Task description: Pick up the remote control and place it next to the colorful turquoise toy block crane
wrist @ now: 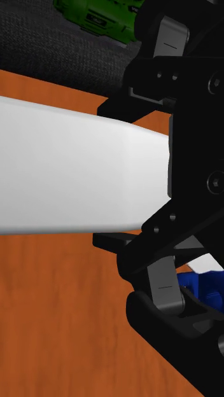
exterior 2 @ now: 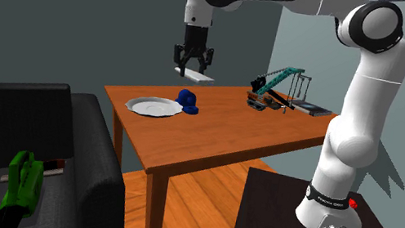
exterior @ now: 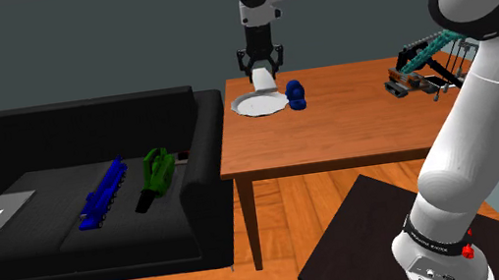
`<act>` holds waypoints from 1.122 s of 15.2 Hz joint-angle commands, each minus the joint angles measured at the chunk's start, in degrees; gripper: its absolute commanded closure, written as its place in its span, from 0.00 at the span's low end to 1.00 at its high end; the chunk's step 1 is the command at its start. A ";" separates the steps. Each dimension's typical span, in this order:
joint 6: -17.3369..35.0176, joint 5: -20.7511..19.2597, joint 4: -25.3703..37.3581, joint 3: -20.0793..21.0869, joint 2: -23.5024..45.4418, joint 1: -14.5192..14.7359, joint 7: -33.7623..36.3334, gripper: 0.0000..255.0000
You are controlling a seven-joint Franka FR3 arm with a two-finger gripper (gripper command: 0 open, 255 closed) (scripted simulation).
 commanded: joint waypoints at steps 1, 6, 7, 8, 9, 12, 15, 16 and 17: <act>-1.71 -0.02 1.84 -0.06 0.14 -0.05 -0.10 1.00; -5.80 -0.10 6.86 -0.03 1.06 -0.03 -0.04 1.00; -6.64 -0.12 7.93 -0.02 1.30 -0.03 -0.03 1.00; -7.48 -0.14 9.02 -0.01 1.55 -0.02 -0.01 1.00; -8.33 -0.17 10.14 0.00 1.82 -0.01 0.01 1.00; -10.94 -0.25 13.66 0.03 2.74 0.02 0.07 1.00; -13.65 -0.35 17.47 0.07 3.84 0.07 0.14 1.00; -14.57 -0.39 18.82 0.09 4.26 0.09 0.16 1.00; -15.52 -0.44 20.20 0.11 4.70 0.11 0.19 1.00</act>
